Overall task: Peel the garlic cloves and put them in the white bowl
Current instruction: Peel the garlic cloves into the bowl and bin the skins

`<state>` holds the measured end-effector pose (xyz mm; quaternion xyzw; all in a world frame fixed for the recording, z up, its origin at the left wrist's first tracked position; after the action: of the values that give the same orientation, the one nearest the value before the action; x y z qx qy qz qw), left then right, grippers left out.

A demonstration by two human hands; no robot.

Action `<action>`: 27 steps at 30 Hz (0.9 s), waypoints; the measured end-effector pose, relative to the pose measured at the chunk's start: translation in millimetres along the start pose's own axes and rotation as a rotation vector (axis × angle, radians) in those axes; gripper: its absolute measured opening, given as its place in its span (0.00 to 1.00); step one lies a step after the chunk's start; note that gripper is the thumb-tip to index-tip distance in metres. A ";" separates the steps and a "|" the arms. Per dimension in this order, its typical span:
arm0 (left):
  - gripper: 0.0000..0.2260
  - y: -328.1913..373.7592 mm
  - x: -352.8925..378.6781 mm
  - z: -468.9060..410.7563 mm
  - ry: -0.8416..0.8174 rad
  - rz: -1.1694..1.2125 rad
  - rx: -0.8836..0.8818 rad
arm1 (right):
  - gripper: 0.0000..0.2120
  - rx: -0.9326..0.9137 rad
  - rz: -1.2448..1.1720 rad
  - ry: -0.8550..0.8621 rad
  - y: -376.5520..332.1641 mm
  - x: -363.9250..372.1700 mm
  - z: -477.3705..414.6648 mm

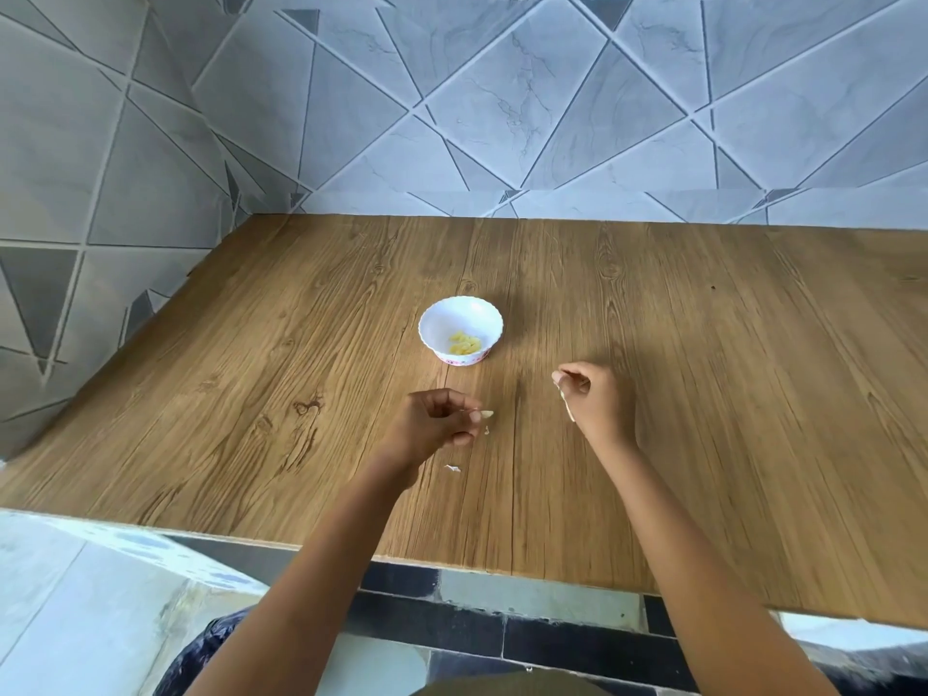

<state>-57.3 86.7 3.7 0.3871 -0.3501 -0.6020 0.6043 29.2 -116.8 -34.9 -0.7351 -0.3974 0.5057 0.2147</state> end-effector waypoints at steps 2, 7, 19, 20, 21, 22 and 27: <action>0.02 -3.6 -2.6 1.8 0.017 -0.041 0.013 | 0.09 -0.011 0.016 -0.042 7.3 9.3 -0.9; 0.05 -10.8 -13.7 6.3 0.076 -0.147 -0.002 | 0.16 -0.093 0.227 -0.026 -5.8 2.2 13.9; 0.04 -16.5 -16.3 14.8 0.061 -0.155 -0.020 | 0.06 0.189 -0.624 -0.350 -77.1 27.2 70.8; 0.04 -17.8 -16.3 14.5 0.064 -0.166 -0.018 | 0.04 0.189 -0.625 -0.354 -77.3 26.7 70.8; 0.04 -18.3 -15.7 14.4 0.063 -0.175 -0.019 | 0.03 0.191 -0.626 -0.361 -76.2 27.4 70.9; 0.04 -18.5 -14.8 14.0 0.057 -0.184 -0.020 | 0.03 0.189 -0.612 -0.370 -75.5 27.6 71.2; 0.08 -13.4 -17.1 11.3 0.156 -0.333 0.055 | 0.06 0.231 -0.546 -0.328 -70.0 28.9 72.1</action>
<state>-74.0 103.6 -2.3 0.5017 -0.2497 -0.6520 0.5107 -57.4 -58.4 -29.8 -0.4811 -0.5491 0.5827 0.3570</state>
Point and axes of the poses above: each hand's wrist, its own z-axis away from the middle knuckle, its own x-axis out of the palm, y = z × x, the point moved 2 cm from there along -z, towards the middle knuckle, and after that the axes turned 13 degrees about -x, right-handed, at the moved point
